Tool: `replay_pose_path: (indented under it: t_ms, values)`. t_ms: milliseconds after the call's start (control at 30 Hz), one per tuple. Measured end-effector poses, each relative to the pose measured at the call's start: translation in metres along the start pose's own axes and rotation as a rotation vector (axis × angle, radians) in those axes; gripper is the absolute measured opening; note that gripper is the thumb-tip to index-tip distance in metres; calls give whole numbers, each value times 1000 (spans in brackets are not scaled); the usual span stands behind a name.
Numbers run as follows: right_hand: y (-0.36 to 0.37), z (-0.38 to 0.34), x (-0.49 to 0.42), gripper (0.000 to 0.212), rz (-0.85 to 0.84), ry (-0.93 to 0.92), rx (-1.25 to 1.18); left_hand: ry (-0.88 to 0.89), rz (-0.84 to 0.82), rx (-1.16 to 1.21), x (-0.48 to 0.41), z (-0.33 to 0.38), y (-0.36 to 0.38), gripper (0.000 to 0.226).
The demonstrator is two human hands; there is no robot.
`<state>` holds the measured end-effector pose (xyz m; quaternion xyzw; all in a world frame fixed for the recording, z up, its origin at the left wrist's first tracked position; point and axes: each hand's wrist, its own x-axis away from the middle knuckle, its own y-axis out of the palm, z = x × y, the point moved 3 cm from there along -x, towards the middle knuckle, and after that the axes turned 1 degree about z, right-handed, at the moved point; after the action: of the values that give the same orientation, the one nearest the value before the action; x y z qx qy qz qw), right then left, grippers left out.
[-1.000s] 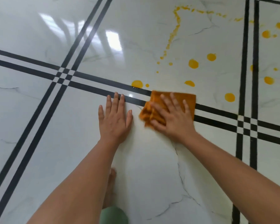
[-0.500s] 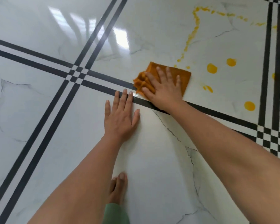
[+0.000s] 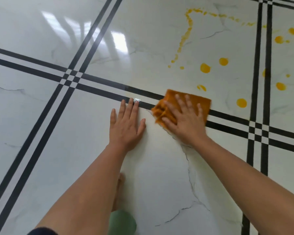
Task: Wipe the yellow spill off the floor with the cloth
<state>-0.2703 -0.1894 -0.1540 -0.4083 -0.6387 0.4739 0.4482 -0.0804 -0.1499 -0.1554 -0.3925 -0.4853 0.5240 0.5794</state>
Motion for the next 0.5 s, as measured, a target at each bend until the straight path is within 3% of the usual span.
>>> replay_pose_path:
  t_ms: [100,233,367,433,500]
  values:
    - [-7,17,-13,58,-36,247,-110,28,-14,9,-3,23,3,70]
    - [-6,9,24,51,59,103,-123,71,-16,15,-6,50,8,67]
    - [-24,34,50,43,181,259,-172,97,-48,6,-2,77,9,61]
    - [-43,44,44,37,203,328,-470,122,-48,0,-3,92,6,61]
    - [-59,67,40,32,166,480,-917,140,-48,12,-4,105,3,59]
